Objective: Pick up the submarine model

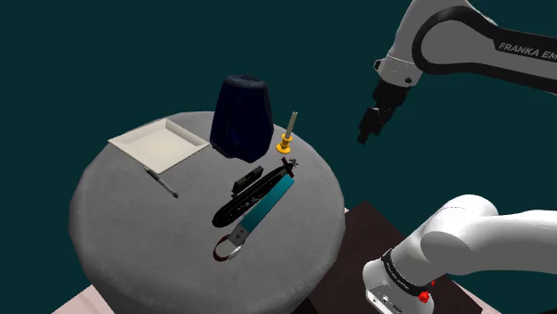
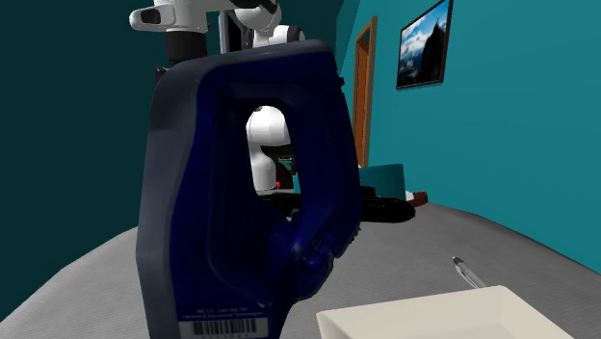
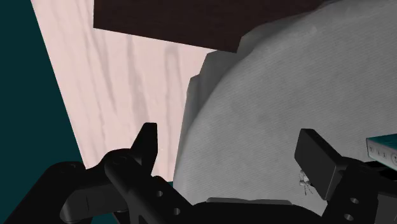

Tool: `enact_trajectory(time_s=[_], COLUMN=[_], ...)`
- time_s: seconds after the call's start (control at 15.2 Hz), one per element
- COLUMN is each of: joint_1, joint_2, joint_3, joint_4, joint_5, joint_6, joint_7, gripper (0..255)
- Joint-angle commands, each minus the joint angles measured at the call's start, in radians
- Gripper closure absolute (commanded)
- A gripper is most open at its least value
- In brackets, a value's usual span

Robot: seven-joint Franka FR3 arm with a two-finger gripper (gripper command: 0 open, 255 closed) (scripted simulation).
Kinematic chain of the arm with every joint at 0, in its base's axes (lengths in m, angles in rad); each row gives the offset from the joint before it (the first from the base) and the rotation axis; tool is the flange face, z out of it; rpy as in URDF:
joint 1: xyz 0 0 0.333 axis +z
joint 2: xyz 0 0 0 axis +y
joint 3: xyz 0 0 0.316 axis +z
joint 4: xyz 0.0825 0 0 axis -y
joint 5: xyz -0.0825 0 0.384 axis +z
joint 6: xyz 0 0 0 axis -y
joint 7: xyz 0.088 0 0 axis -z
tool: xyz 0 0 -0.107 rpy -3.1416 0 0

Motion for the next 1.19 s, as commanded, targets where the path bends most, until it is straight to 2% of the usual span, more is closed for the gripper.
enact_trajectory(time_s=[0.0,0.33,0.66,0.92,1.12], joint_1=[0.000,0.047,0.083,0.092,0.076], joint_2=[0.000,-0.005,0.040,0.111,0.181], joint_3=[0.000,0.095,0.203,0.301,0.386], joint_4=[0.000,-0.095,-0.155,-0.174,-0.169], joint_5=[0.000,0.050,0.078,0.073,0.042], joint_6=[0.000,0.222,0.457,0.648,0.788], joint_7=[0.000,0.081,0.170,0.254,0.332], gripper=[0,0,0,0,0])
